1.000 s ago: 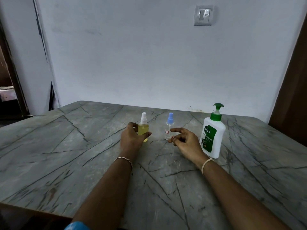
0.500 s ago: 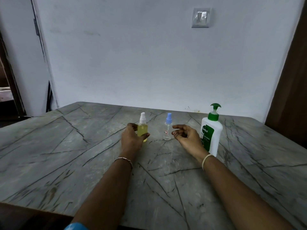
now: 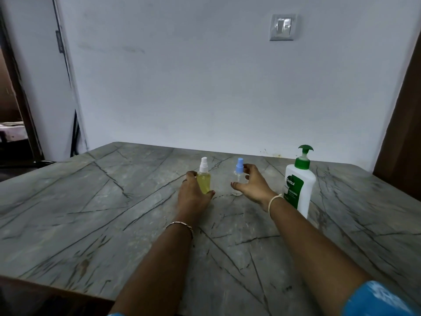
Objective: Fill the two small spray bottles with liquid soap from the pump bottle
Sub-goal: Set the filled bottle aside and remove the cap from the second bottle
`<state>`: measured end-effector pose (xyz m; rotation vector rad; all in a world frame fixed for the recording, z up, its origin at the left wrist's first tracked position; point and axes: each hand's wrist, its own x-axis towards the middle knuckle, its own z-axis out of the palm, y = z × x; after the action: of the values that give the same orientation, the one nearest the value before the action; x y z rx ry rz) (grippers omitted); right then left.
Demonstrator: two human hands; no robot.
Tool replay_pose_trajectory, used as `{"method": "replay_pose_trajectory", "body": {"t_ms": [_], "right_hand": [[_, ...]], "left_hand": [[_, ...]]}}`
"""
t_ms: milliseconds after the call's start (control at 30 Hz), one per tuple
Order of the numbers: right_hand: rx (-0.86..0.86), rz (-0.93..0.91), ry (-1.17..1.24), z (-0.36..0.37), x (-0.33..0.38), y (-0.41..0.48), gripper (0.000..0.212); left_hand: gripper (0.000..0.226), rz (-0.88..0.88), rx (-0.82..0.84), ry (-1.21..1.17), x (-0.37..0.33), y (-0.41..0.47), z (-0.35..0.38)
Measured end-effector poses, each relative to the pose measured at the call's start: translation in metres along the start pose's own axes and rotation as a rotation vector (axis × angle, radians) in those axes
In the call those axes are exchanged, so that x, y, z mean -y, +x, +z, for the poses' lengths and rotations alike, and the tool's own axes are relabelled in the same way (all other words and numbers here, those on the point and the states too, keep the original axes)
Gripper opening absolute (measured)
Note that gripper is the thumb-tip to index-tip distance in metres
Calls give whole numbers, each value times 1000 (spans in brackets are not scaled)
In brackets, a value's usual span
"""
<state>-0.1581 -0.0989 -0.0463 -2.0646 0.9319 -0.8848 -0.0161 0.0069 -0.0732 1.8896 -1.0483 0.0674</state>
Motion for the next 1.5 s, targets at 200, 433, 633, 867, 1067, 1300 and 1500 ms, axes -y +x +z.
{"method": "replay_pose_trajectory", "body": {"t_ms": [200, 433, 633, 867, 1067, 1300, 1500], "right_hand": [[-129, 6, 6, 17, 2, 10, 41], [-174, -54, 18, 7, 5, 0, 28], [-176, -61, 40, -13, 4, -18, 26], [-194, -83, 80, -16, 2, -34, 25], [-241, -98, 126, -16, 0, -44, 18], [-241, -119, 68, -11, 2, -50, 22], [-393, -96, -49, -9, 6, -50, 33]], "left_hand": [[79, 12, 20, 11, -1, 0, -1], [80, 45, 1, 19, -2, -2, 0], [82, 123, -123, -4, -12, -10, -1], [53, 420, -57, -128, -28, -24, 1], [66, 369, 295, -168, -30, -25, 14], [59, 349, 322, -259, -36, -28, 18], [55, 307, 322, -291, -37, -27, 21]]}}
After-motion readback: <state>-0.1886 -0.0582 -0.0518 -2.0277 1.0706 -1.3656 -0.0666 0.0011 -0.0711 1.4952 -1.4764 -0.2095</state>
